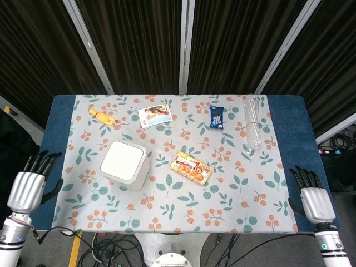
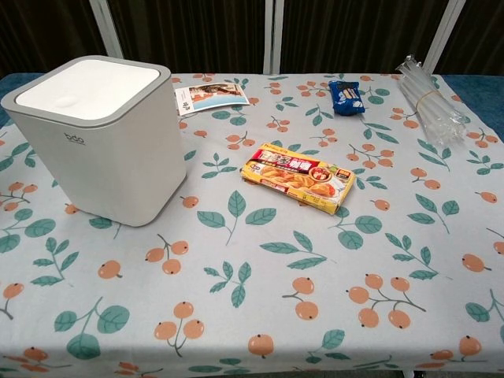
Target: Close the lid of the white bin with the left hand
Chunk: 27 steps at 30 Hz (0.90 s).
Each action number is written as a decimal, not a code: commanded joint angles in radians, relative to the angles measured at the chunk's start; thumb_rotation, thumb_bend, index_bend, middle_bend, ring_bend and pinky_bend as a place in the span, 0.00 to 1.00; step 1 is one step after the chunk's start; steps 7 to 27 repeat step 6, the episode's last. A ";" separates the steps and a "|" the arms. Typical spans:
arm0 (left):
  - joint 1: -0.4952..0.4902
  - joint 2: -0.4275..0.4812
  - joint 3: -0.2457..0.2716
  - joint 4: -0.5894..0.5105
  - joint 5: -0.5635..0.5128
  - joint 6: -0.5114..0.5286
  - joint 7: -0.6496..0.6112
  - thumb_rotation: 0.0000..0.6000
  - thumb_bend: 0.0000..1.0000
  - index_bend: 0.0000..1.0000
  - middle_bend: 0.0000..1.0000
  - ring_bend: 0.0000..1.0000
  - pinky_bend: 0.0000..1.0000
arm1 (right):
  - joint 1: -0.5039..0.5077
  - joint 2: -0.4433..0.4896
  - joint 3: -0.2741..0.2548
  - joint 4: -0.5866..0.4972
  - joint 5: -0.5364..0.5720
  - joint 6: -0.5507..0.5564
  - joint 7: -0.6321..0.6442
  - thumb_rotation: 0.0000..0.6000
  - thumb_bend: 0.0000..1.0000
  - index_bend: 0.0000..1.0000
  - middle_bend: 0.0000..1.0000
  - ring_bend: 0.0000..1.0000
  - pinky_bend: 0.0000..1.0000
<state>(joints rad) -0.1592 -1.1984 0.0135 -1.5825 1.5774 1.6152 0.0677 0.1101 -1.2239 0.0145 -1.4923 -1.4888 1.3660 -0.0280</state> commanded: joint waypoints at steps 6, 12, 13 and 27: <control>0.061 -0.069 0.041 0.157 0.017 0.018 -0.098 1.00 0.00 0.08 0.11 0.02 0.10 | -0.001 0.003 -0.001 -0.015 -0.007 0.008 -0.012 1.00 0.26 0.00 0.00 0.00 0.00; 0.061 -0.069 0.041 0.157 0.017 0.018 -0.098 1.00 0.00 0.08 0.11 0.02 0.10 | -0.001 0.003 -0.001 -0.015 -0.007 0.008 -0.012 1.00 0.26 0.00 0.00 0.00 0.00; 0.061 -0.069 0.041 0.157 0.017 0.018 -0.098 1.00 0.00 0.08 0.11 0.02 0.10 | -0.001 0.003 -0.001 -0.015 -0.007 0.008 -0.012 1.00 0.26 0.00 0.00 0.00 0.00; 0.061 -0.069 0.041 0.157 0.017 0.018 -0.098 1.00 0.00 0.08 0.11 0.02 0.10 | -0.001 0.003 -0.001 -0.015 -0.007 0.008 -0.012 1.00 0.26 0.00 0.00 0.00 0.00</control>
